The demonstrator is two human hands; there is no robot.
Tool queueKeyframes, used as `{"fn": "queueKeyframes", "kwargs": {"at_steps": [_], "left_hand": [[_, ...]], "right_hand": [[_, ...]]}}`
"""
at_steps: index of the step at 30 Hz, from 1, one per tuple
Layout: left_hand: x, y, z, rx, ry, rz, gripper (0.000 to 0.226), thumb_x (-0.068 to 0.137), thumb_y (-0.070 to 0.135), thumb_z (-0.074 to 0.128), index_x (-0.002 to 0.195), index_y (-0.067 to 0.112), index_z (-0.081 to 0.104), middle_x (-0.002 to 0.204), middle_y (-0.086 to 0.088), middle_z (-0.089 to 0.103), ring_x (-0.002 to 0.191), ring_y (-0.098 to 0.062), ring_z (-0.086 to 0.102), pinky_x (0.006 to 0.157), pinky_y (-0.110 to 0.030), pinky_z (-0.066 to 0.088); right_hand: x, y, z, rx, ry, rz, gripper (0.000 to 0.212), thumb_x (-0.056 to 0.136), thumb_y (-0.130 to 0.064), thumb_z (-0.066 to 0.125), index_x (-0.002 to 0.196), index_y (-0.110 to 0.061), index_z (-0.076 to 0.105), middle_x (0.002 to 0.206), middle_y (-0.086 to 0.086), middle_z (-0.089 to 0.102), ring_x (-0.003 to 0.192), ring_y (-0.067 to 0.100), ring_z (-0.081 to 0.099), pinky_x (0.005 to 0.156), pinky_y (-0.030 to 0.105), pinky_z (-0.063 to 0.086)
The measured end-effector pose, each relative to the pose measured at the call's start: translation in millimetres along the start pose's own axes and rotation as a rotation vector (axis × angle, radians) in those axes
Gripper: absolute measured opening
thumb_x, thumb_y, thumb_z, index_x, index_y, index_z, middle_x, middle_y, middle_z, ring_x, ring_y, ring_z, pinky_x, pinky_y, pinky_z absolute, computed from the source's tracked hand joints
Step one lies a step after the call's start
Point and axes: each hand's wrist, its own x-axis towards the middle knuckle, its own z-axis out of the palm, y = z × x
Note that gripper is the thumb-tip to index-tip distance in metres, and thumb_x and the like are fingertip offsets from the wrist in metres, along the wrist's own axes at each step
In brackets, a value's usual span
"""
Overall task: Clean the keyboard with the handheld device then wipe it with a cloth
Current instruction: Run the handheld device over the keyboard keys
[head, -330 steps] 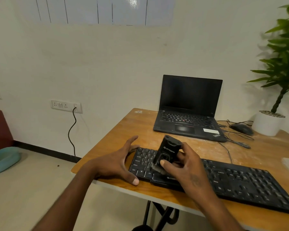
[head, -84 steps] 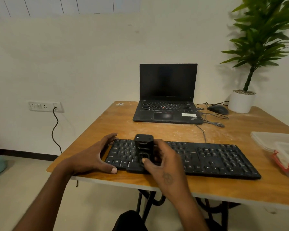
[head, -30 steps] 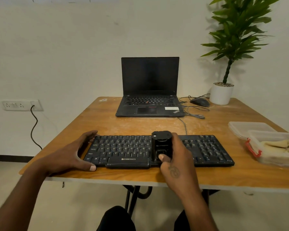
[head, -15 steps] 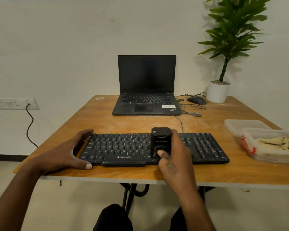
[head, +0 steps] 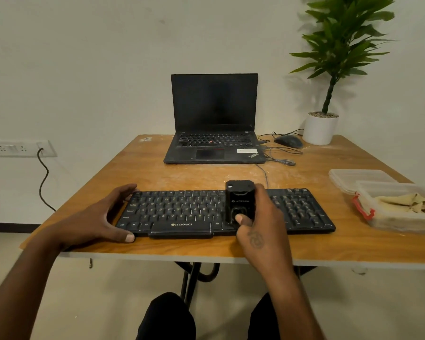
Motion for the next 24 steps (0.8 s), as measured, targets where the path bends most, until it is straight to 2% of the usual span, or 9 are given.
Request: {"fn": "queueKeyframes", "kwargs": {"at_steps": [3, 5, 7, 10, 14, 16, 19, 21, 24], "left_hand": [[-1.2, 2.3, -0.1, 0.010, -0.002, -0.011, 0.120, 0.052, 0.056, 0.096, 0.146, 0.066, 0.021, 0.147, 0.021, 0.042, 0.129, -0.004, 0.051, 0.099, -0.025, 0.048], [-1.9, 3.2, 0.1, 0.015, -0.001, -0.015, 0.119, 0.054, 0.054, 0.096, 0.146, 0.065, 0.021, 0.146, 0.022, 0.041, 0.129, -0.003, 0.051, 0.097, -0.023, 0.048], [-2.4, 4.1, 0.6, 0.012, -0.004, -0.018, 0.118, 0.056, 0.052, 0.096, 0.147, 0.065, 0.021, 0.147, 0.022, 0.041, 0.129, -0.003, 0.050, 0.097, -0.022, 0.048], [-3.3, 4.6, 0.6, 0.006, -0.007, -0.025, 0.118, 0.056, 0.051, 0.096, 0.147, 0.064, 0.021, 0.148, 0.022, 0.040, 0.130, -0.004, 0.050, 0.097, -0.022, 0.048], [-3.8, 8.1, 1.6, -0.004, -0.018, -0.022, 0.120, 0.055, 0.052, 0.095, 0.147, 0.066, 0.019, 0.151, 0.021, 0.037, 0.132, -0.004, 0.047, 0.097, -0.022, 0.047], [-3.3, 9.6, 1.8, -0.016, -0.025, -0.020, 0.124, 0.053, 0.054, 0.095, 0.147, 0.066, 0.016, 0.154, 0.022, 0.032, 0.134, -0.003, 0.043, 0.096, -0.021, 0.046], [-1.8, 10.7, 3.1, -0.019, -0.027, -0.015, 0.128, 0.050, 0.058, 0.094, 0.148, 0.067, 0.012, 0.157, 0.026, 0.027, 0.137, -0.001, 0.038, 0.096, -0.020, 0.044], [0.5, 10.3, 3.8, -0.014, -0.016, -0.016, 0.128, 0.049, 0.059, 0.094, 0.148, 0.067, 0.012, 0.154, 0.025, 0.029, 0.134, 0.000, 0.040, 0.095, -0.020, 0.044], [1.8, 7.5, 4.7, -0.010, 0.000, -0.013, 0.128, 0.048, 0.060, 0.095, 0.147, 0.068, 0.014, 0.151, 0.024, 0.033, 0.130, 0.000, 0.043, 0.094, -0.021, 0.044]], "right_hand": [[-2.4, -4.5, 8.1, 0.022, -0.066, -0.038, 0.052, 0.087, 0.012, 0.060, 0.121, -0.026, 0.049, 0.104, -0.006, 0.063, 0.084, -0.028, 0.052, 0.060, 0.001, 0.045], [-1.6, -4.3, -0.8, 0.057, -0.067, -0.024, 0.052, 0.089, 0.009, 0.061, 0.114, -0.034, 0.048, 0.103, -0.014, 0.061, 0.084, -0.022, 0.055, 0.060, 0.004, 0.046], [-0.2, 0.4, -17.2, 0.081, -0.030, 0.007, 0.050, 0.090, 0.005, 0.063, 0.109, -0.038, 0.046, 0.099, -0.019, 0.059, 0.083, -0.013, 0.055, 0.058, 0.011, 0.044], [3.3, 8.8, -33.1, 0.077, 0.061, 0.025, 0.045, 0.089, 0.002, 0.065, 0.107, -0.035, 0.045, 0.093, -0.016, 0.057, 0.082, -0.007, 0.052, 0.068, 0.019, 0.045], [1.8, 1.8, -17.3, 0.027, 0.053, 0.028, 0.047, 0.089, 0.003, 0.064, 0.115, -0.031, 0.048, 0.100, -0.013, 0.058, 0.085, -0.003, 0.053, 0.059, 0.011, 0.037], [-1.5, -2.0, -4.0, 0.013, 0.002, -0.014, 0.047, 0.088, 0.007, 0.061, 0.114, -0.030, 0.049, 0.100, -0.012, 0.060, 0.083, -0.006, 0.054, 0.054, 0.010, 0.043], [-2.6, -3.2, 0.1, 0.025, -0.034, -0.048, 0.046, 0.088, 0.008, 0.061, 0.113, -0.030, 0.051, 0.097, -0.013, 0.061, 0.082, -0.009, 0.056, 0.059, 0.011, 0.045], [-0.5, -1.1, -12.3, 0.069, -0.052, -0.026, 0.049, 0.091, 0.005, 0.061, 0.114, -0.037, 0.050, 0.098, -0.023, 0.056, 0.089, -0.011, 0.054, 0.064, 0.010, 0.042], [0.5, 8.9, -41.5, 0.125, -0.035, 0.021, 0.057, 0.091, 0.007, 0.061, 0.101, -0.047, 0.047, 0.097, -0.030, 0.054, 0.090, -0.016, 0.053, 0.065, 0.008, 0.040]]}}
